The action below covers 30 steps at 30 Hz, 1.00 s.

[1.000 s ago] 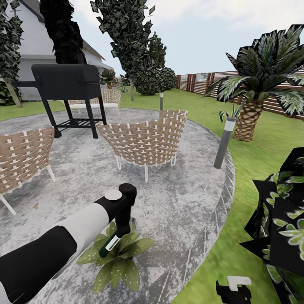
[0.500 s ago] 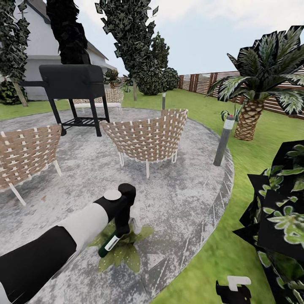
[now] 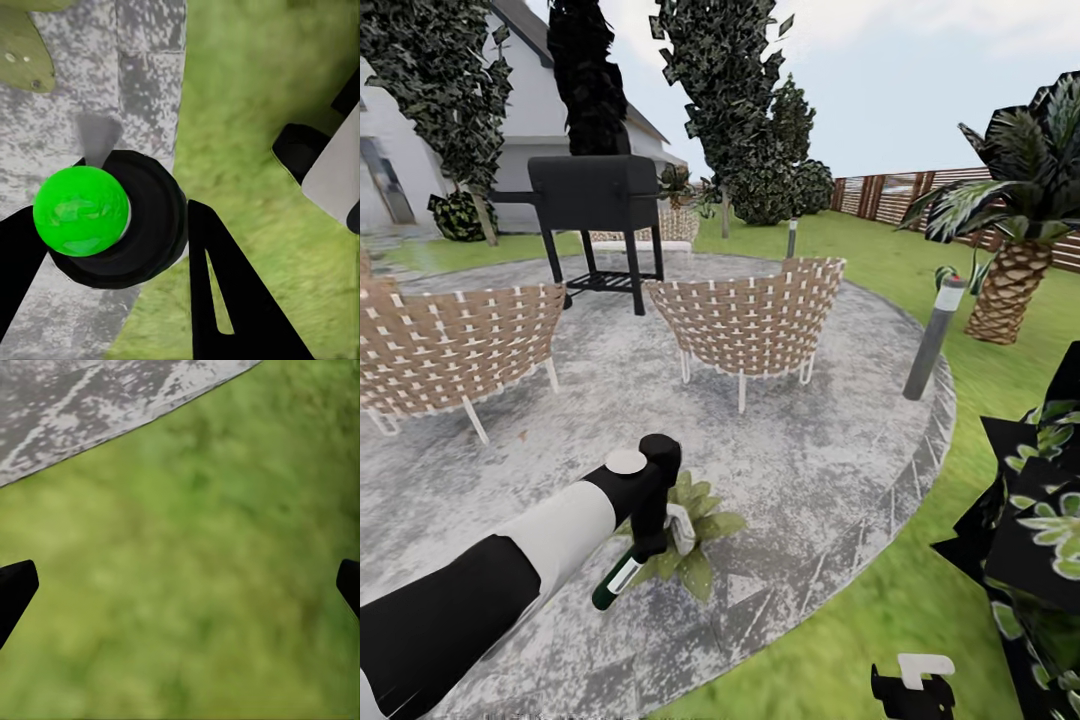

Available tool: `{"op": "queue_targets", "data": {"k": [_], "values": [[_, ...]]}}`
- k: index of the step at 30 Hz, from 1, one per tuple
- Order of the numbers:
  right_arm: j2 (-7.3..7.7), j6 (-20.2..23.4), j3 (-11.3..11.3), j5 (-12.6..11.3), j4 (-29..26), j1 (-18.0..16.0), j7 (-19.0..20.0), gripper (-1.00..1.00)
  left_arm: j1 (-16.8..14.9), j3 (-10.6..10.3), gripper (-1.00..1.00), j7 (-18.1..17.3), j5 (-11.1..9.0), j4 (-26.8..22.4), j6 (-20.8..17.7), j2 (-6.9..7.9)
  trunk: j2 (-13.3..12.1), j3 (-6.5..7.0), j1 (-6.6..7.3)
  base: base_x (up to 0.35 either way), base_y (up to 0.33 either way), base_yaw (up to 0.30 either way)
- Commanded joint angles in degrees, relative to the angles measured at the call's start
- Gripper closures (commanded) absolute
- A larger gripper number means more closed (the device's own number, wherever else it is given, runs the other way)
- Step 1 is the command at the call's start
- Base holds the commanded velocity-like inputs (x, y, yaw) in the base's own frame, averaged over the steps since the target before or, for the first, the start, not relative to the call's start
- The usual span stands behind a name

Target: Pick up the pesticide atomizer in the garden and spray insectifuge to fully cover both potted plants in the garden.

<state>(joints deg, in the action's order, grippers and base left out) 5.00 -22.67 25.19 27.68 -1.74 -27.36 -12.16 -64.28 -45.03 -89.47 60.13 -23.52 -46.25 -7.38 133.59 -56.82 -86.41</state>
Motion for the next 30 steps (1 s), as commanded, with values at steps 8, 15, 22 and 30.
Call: {"op": "queue_targets", "data": {"k": [8,15,22,30], "values": [[0.01,-0.18,0.39,0.59,0.08,-0.02,-0.23,-1.0,3.72,1.69,1.0,-0.53,-0.59,-0.02,0.02,7.13,0.02,-0.06,0.01,-0.001,-0.273,0.278],[0.01,-0.18,0.39,0.61,0.07,-0.06,-0.23,-1.0,11.33,19.23,1.0,10.73,-3.23,0.03,10.65,10.04,0.02,-0.06,0.01,0.0,-0.145,0.278],[0.01,-0.18,0.39,0.62,0.07,-0.02,-0.23,-1.0,22.04,42.08,1.0,27.17,-3.96,0.12,26.82,11.63,0.02,-0.06,0.01,0.0,-0.003,0.278],[0.01,-0.18,0.36,0.62,0.08,-0.03,-0.14,-1.0,28.25,55.65,1.0,32.91,-3.97,0.55,40.88,11.7,0.02,-0.06,0.01,0.0,0.0,0.277]]}}
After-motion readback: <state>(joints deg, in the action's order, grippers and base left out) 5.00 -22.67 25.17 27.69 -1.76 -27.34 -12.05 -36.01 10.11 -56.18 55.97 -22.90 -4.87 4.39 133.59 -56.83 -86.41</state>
